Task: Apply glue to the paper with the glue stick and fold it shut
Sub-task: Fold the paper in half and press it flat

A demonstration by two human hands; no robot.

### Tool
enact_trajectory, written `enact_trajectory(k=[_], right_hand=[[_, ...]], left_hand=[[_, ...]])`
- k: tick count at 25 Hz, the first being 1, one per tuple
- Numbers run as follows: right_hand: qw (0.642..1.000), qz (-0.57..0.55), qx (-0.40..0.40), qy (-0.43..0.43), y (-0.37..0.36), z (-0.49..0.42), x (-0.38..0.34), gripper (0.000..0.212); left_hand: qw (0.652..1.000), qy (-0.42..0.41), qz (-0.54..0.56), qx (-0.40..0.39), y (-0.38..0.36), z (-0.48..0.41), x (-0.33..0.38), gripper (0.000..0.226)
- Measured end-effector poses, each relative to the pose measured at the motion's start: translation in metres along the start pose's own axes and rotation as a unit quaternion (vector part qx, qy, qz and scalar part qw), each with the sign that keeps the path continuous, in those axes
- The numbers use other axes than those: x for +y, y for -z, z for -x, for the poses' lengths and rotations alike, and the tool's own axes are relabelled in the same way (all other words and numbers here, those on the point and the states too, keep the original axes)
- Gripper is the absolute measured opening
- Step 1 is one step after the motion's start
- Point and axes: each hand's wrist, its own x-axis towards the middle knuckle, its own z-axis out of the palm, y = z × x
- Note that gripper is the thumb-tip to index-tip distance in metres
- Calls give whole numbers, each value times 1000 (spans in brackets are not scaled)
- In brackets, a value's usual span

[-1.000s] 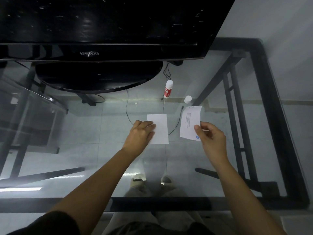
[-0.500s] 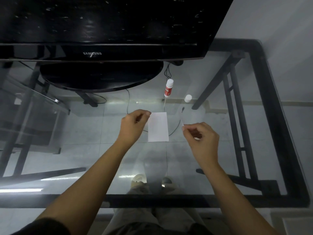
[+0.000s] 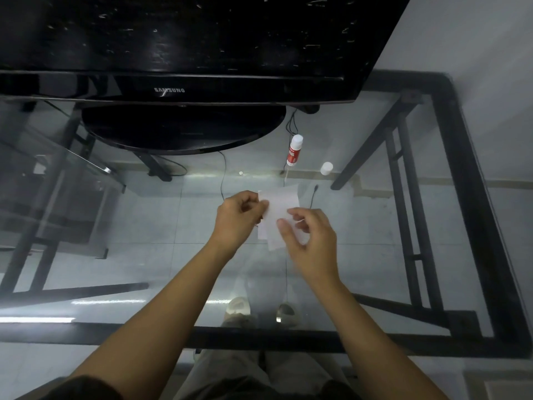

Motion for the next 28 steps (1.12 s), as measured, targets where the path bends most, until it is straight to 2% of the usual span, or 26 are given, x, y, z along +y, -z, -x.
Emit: enact_trajectory(k=[2,3,5,7,11,17,21,28], right_hand=[[992,-28,47,-113,4,-11,5,29],[984,-49,38,-169,6,-19,8,28],[974,-79,3,-214,2,-29,15,17],[972,-78,-7,-221,-5,-35,20,4],[965,-81,-2,-249,-17,-50,28,6],[960,-62,18,-273,-27,-72,41,12],[962,-49,29,-267,-34,-78,47,10],[967,-29,29,-251,-38,-79,51,13]], left_hand=[[998,37,19,-41,6,-4,-5,12],[996,54,38,-63,7,-5,-8,10],[992,77,57,-79,7,-7,-16,9],[993,91,43,-55,3,-11,-24,8],[994,109,6,9,-8,-22,-34,13],[991,46,-86,92,-21,-46,-37,15],[989,18,-108,103,-23,-57,-40,25],[984,17,-139,107,-26,-60,-44,25]])
